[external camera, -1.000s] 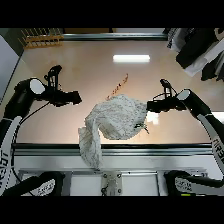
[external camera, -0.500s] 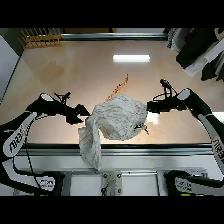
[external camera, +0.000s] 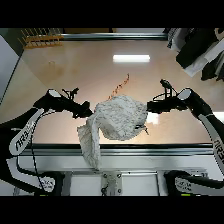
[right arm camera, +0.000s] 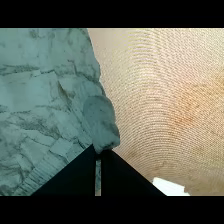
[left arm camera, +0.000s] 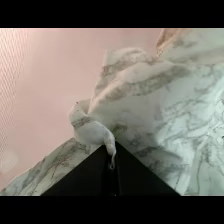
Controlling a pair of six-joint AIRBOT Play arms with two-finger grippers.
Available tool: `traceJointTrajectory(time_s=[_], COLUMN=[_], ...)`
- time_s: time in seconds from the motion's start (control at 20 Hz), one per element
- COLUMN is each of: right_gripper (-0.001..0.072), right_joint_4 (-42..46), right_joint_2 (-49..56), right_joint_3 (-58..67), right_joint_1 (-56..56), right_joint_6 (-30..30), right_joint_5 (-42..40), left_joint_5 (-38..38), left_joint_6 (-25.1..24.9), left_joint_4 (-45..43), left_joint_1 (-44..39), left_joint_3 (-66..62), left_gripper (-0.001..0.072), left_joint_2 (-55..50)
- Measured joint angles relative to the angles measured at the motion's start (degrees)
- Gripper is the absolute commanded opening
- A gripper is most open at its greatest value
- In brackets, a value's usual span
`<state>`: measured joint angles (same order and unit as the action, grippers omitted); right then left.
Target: Fold the clothes and pants, and hang the long-sleeved shirts on hangers.
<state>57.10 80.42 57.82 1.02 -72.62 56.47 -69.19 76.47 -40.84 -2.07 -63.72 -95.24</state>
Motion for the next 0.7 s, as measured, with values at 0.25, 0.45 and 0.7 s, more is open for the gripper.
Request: traceJointTrajectory(time_s=[0.25,0.45,0.7], right_gripper=[0.0022,0.0022,0.0022], right_joint_4=[6.69,8.94,9.38], right_joint_2=[-5.01,-11.72,-21.73], right_joint_3=[11.87,26.32,37.29], right_joint_1=[0.07,0.02,0.02], right_joint_6=[0.2,-0.92,-2.23], right_joint_5=[6.03,10.73,11.85], left_joint_5=[0.35,0.04,0.63], left_joint_6=[1.7,2.1,2.34], left_joint_4=[-0.94,-1.36,-2.19], left_joint_1=[3.8,4.96,2.8], left_joint_3=[-13.05,-28.55,-40.22], left_gripper=[0.001,0.001,0.0011], left_joint_2=[9.33,21.22,33.88])
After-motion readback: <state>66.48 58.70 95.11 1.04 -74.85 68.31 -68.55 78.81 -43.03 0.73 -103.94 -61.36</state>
